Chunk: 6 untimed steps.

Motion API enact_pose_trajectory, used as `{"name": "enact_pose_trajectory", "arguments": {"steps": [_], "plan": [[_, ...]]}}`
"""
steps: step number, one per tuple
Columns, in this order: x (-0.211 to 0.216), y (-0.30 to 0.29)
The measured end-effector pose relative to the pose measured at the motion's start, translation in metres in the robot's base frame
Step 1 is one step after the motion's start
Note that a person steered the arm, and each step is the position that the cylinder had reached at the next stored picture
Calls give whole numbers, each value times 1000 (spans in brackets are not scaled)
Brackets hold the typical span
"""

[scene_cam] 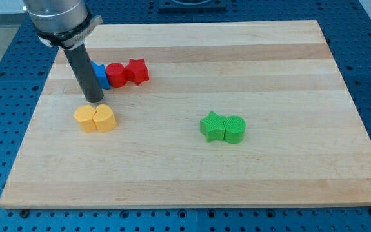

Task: Nudge the yellow hexagon down a bit

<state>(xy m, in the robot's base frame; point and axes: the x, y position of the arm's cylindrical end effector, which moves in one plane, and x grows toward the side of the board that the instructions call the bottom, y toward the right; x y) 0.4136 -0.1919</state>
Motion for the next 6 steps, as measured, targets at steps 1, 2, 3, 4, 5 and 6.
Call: {"name": "enact_pose_trajectory", "arguments": {"steps": [1, 2, 3, 4, 5, 6], "plan": [[-16, 0], [-26, 0], [-26, 0], [-11, 2], [10, 27], [46, 56]]}}
